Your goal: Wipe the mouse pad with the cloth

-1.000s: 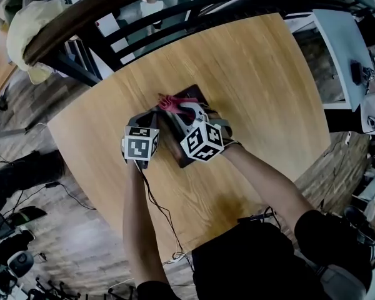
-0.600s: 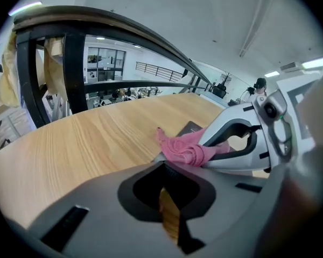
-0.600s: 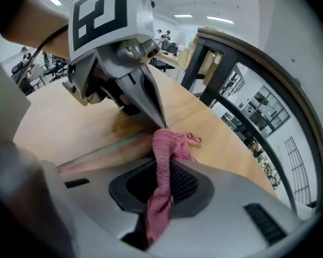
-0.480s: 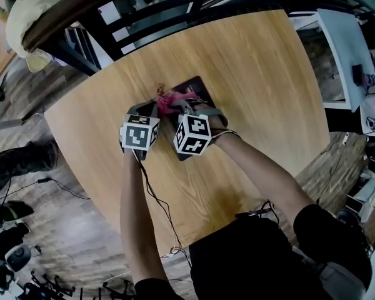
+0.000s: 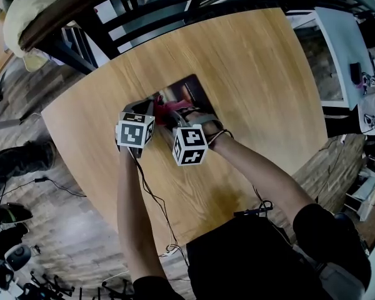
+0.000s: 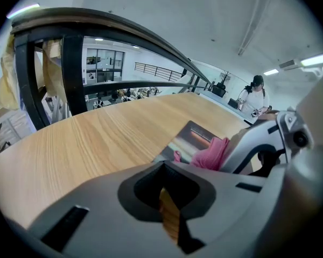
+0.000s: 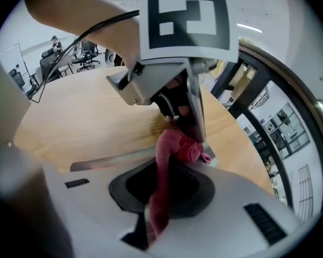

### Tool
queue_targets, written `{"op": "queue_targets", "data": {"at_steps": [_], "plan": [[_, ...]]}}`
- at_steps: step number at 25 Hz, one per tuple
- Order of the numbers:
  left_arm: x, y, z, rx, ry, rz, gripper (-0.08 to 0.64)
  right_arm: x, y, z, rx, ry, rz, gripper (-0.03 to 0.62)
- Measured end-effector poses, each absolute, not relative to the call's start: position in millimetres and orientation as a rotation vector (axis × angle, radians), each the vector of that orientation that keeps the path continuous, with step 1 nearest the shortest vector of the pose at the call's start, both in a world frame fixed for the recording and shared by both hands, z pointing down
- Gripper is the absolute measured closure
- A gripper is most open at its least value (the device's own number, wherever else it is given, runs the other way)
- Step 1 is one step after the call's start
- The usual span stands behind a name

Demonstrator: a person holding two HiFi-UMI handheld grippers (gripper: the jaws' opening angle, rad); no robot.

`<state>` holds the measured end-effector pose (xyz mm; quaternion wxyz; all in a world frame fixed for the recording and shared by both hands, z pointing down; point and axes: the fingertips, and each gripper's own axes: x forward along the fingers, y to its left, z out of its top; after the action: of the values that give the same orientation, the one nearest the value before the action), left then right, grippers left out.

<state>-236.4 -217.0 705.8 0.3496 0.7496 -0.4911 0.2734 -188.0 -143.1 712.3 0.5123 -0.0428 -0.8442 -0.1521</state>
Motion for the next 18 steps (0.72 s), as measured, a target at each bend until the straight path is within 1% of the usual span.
{"op": "queue_targets", "data": {"at_steps": [18], "plan": [[-237, -217, 707, 1.93, -1.299, 0.704, 0.537, -125, -39, 712, -0.276, -2.043, -0.399, 0.537]]}}
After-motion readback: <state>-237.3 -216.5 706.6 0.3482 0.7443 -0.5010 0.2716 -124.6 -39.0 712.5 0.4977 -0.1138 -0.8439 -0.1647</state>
